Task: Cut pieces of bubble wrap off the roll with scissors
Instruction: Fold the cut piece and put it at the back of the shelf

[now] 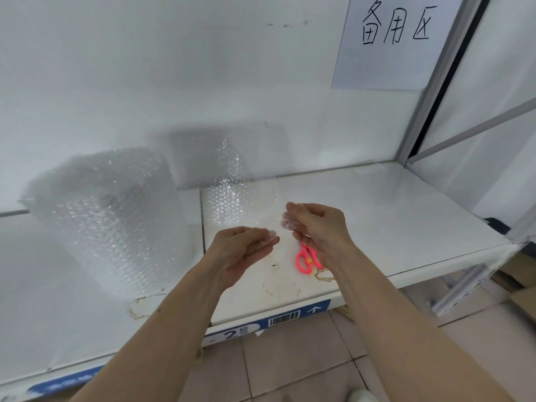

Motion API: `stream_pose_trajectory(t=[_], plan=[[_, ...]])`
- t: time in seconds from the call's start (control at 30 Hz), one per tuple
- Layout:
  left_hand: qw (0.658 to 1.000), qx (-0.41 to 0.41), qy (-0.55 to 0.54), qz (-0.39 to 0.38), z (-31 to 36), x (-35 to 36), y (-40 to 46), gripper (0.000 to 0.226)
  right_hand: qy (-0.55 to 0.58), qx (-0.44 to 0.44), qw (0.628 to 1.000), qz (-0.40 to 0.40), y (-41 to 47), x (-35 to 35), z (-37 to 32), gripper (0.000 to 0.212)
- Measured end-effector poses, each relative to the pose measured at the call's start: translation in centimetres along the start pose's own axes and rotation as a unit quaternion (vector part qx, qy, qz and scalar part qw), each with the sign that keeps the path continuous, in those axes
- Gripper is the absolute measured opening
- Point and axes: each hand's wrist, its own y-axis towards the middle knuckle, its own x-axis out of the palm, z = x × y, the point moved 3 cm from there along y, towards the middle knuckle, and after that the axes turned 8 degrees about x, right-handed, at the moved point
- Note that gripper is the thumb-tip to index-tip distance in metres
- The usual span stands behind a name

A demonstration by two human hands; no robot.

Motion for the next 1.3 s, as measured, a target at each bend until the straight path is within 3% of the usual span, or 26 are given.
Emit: stream_pose_trajectory(t=[0.3, 0.4, 0.77, 0.93, 1.07, 1.17, 1.3], plan=[[1.000, 0.005, -0.014, -0.020, 0.0, 0.0, 0.1, 0.013, 0.030, -0.023, 0.999, 0.022, 0.2, -0.6, 0.0, 0.024], [1.000, 0.010, -0.020, -0.016, 0.0, -0.1, 0.1, 0.005, 0.023, -0.032, 0.999, 0.032, 0.2, -0.7, -0.1, 0.026], [0.999, 0.041, -0.014, 0.001, 0.2, -0.5, 0.1, 0.029, -0.001, -0.024, 0.999, 0.033, 1.0, -2.1, -0.1, 0.037], [0.999, 0.040, 0.015, 0.012, 0.0, -0.4, 0.4, 0.029, -0.072, -0.022, 0.997, 0.002, 1.4, -3.1, 0.1, 0.018], [0.998, 0.047, -0.001, 0.028, -0.5, 0.0, 0.7, 0.037, -0.044, -0.002, 0.999, -0.019, 1.5, -3.4, 0.3, 0.011], [0.998, 0.058, -0.010, 0.036, -1.1, 0.9, 0.7, 0.038, -0.009, 0.031, 0.999, -0.017, 1.8, -4.0, 0.1, 0.018], [0.996, 0.066, 0.010, 0.058, -2.1, 2.2, 1.0, 0.037, 0.045, 0.031, 0.998, 0.019, 2.7, -5.7, 0.2, 0.043]])
